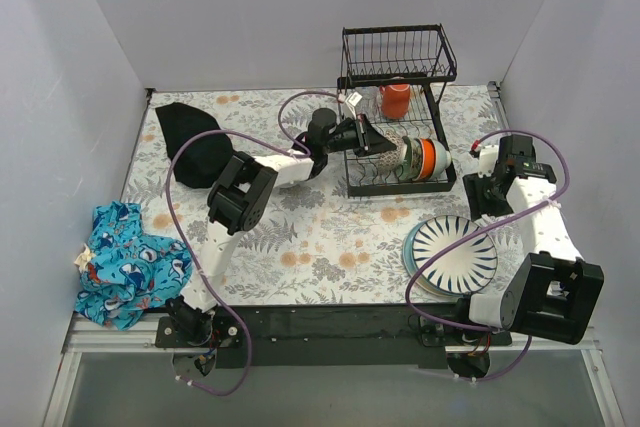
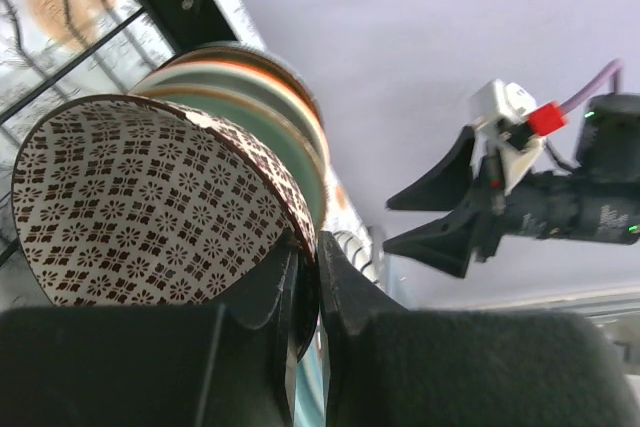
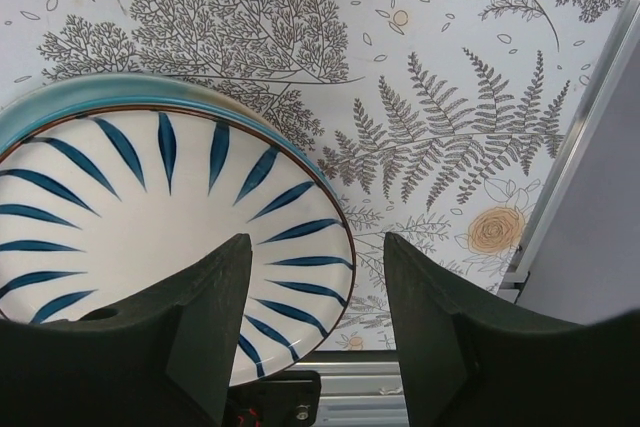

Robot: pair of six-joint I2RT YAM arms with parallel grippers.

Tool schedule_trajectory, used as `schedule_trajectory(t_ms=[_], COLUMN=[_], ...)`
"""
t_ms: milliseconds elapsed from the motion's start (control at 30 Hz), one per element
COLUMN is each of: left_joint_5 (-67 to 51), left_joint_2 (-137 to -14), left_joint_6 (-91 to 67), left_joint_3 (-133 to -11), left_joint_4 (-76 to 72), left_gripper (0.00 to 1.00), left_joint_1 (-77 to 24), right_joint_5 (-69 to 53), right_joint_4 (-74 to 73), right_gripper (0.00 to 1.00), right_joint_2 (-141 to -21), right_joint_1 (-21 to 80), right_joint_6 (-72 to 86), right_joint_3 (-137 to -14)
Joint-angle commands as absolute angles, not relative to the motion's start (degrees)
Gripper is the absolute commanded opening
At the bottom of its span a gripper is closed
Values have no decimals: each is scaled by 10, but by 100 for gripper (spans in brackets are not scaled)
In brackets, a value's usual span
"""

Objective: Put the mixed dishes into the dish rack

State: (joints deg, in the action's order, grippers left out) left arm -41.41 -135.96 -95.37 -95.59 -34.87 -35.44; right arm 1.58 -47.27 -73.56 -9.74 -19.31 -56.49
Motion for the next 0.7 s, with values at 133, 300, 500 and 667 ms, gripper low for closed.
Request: schedule_trajectory(t_ms=[133,300,500,667], left_joint_5=[-354,-327,-294,-280], left_joint_2=[-1368,-1370,-1377,-1381], left_joint_6=[-1113,-1170,-1238,-1265], left_joint_3=[-964,-936,-927,-926], left_joint_4=[-483,-475,-436,-410], left_gripper=[0,0,0,0], left_joint_1=[-368,-380,-385,-389], right_joint_5=[57,66,69,66], right_joint_4=[-505,-511,-513,-513], right_gripper=[63,63,63,63], right_joint_2=[-738,-751,-770,-778], right_joint_1=[-100,-100,-99,-98], right_joint_6=[-218,-224,-228,-229], right_joint_3=[-586,-600,-617,-617])
